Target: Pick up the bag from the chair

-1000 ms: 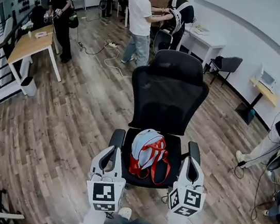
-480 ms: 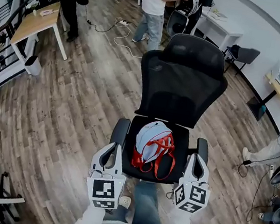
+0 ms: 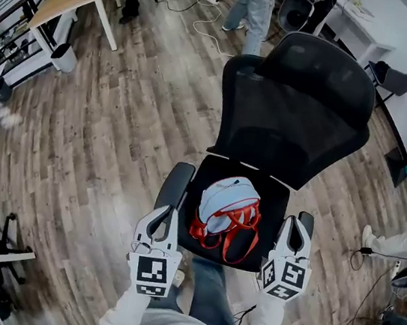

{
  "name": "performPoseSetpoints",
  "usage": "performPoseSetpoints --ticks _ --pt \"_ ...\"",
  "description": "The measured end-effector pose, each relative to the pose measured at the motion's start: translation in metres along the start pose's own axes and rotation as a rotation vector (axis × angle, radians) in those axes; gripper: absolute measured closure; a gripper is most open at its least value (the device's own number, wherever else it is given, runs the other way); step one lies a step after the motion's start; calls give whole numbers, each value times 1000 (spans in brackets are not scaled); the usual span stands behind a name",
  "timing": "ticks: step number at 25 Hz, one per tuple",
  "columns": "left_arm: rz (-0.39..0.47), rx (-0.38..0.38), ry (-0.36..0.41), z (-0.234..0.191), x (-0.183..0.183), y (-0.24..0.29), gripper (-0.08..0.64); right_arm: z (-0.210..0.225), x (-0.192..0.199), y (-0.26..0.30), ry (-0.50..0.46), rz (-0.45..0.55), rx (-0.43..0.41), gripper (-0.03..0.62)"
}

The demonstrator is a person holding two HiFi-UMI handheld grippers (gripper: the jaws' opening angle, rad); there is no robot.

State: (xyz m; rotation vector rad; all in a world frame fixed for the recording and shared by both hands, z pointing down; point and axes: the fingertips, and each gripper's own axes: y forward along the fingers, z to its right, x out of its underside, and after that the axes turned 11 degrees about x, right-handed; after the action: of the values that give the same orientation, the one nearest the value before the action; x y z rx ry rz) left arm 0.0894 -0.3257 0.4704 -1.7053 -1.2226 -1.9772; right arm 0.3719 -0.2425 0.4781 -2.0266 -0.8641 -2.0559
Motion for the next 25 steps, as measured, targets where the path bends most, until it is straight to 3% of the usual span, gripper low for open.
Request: performPoseSetpoints --ticks 6,10,14,17,25 --pt "-118 -25 10 8 44 48 554 8 45 55 -36 -62 -108 581" --pt "-149 27 5 17 62 74 554 -2 73 82 -45 -123 -235 581" --pt "-191 66 -17 27 83 95 552 -5 99 108 -93 -195 -304 580" --pt "-221 79 -35 35 101 110 551 -7 119 124 -112 -237 -359 529" --pt "-314 153 -35 61 150 133 439 -18 169 146 -243 -318 -569 488"
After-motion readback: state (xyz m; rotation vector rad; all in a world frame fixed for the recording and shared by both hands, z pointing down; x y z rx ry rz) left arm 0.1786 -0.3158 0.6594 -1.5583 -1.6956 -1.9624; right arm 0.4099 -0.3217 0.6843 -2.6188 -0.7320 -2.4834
